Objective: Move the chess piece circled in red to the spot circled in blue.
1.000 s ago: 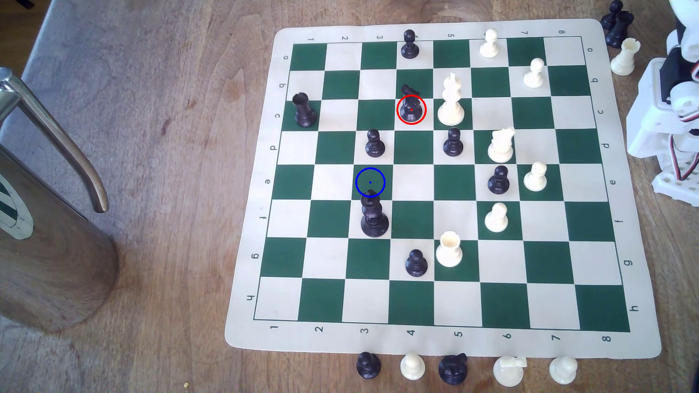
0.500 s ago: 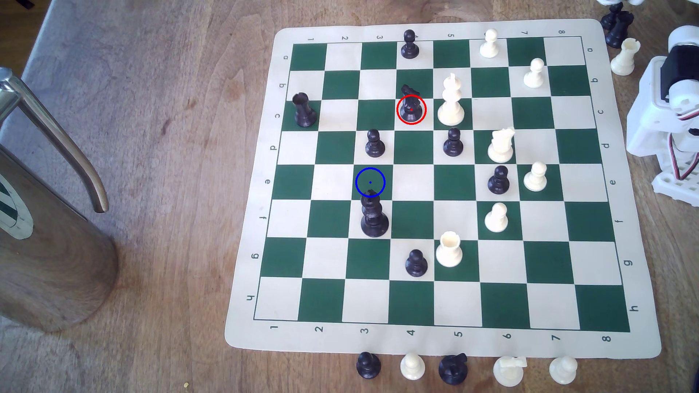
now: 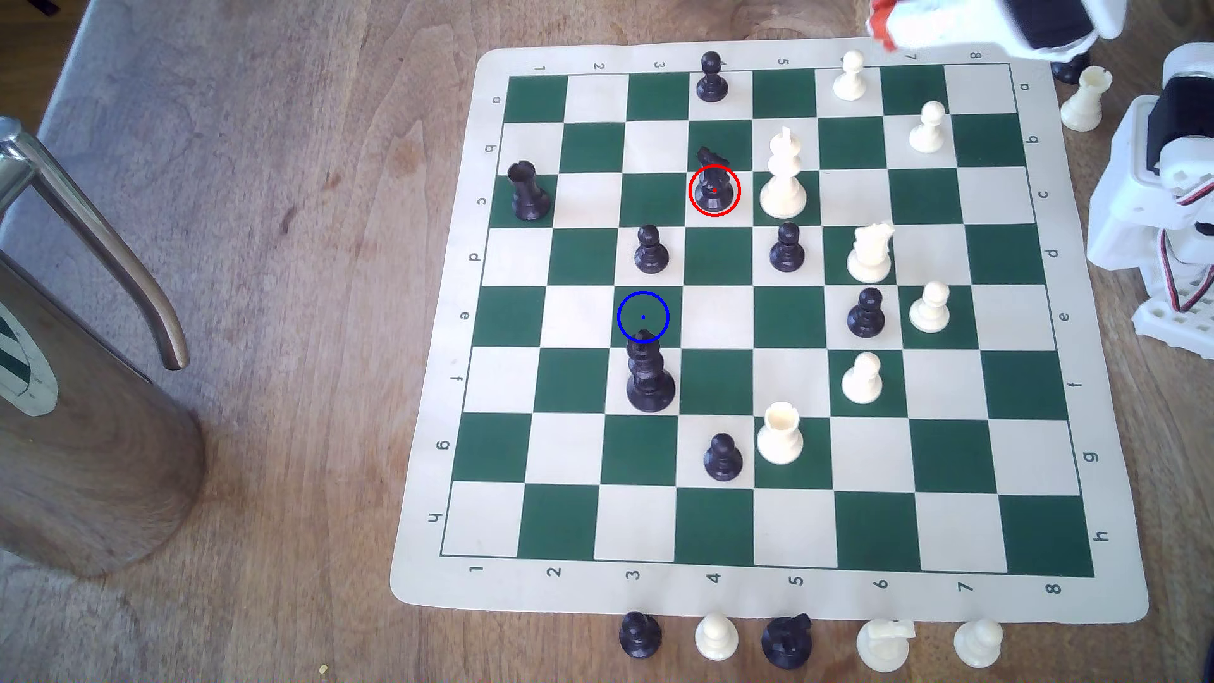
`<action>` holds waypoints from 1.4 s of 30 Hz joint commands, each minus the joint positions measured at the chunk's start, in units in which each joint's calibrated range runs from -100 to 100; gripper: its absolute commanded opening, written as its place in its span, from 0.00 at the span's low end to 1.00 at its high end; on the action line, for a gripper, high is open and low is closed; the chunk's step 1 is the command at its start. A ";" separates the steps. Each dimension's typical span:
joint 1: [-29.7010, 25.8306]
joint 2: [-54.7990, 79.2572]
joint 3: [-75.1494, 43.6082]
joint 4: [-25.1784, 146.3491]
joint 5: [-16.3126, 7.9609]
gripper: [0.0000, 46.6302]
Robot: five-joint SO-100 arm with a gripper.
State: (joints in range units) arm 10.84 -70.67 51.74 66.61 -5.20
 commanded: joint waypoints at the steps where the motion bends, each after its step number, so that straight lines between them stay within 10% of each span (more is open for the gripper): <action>1: 1.32 13.20 -15.93 4.07 -2.30 0.13; 21: -2.12 40.20 -29.53 4.56 -9.87 0.24; 42: 0.54 63.71 -42.58 -2.73 -9.52 0.29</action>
State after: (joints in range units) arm 11.50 -7.00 13.06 66.69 -14.33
